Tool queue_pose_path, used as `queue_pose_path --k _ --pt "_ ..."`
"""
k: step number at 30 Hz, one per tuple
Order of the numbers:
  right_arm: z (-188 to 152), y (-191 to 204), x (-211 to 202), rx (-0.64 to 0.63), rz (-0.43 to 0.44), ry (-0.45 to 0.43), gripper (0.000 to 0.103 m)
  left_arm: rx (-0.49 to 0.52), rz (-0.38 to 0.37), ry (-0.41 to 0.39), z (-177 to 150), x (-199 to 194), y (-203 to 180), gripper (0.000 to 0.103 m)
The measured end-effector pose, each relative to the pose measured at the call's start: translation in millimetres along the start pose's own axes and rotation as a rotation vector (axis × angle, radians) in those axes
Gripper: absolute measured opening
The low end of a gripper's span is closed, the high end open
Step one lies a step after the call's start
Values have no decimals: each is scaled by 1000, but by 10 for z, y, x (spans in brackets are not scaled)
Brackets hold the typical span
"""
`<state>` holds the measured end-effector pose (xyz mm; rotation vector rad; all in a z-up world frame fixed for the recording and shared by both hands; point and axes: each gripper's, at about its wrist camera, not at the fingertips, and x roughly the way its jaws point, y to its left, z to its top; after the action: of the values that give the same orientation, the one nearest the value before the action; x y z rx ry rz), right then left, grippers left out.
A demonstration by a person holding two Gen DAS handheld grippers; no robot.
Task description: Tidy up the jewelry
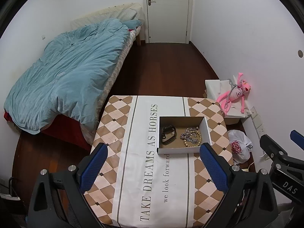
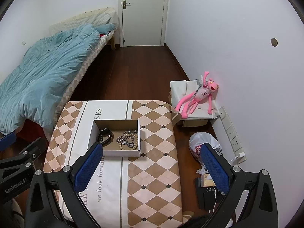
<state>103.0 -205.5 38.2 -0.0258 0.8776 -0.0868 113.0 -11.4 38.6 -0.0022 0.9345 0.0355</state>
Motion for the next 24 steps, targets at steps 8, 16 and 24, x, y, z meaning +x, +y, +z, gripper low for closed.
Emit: queue_pose_path --k 8,16,24 --pt "-4 4 -6 2 0 0 103 -2 -1 2 -5 -2 -7 99" --pt "-21 2 -8 5 2 0 103 4 0 -1 -11 -26 -3 99" --pt "-28 1 -19 8 5 -2 103 10 -2 -5 -6 -44 -4 99"
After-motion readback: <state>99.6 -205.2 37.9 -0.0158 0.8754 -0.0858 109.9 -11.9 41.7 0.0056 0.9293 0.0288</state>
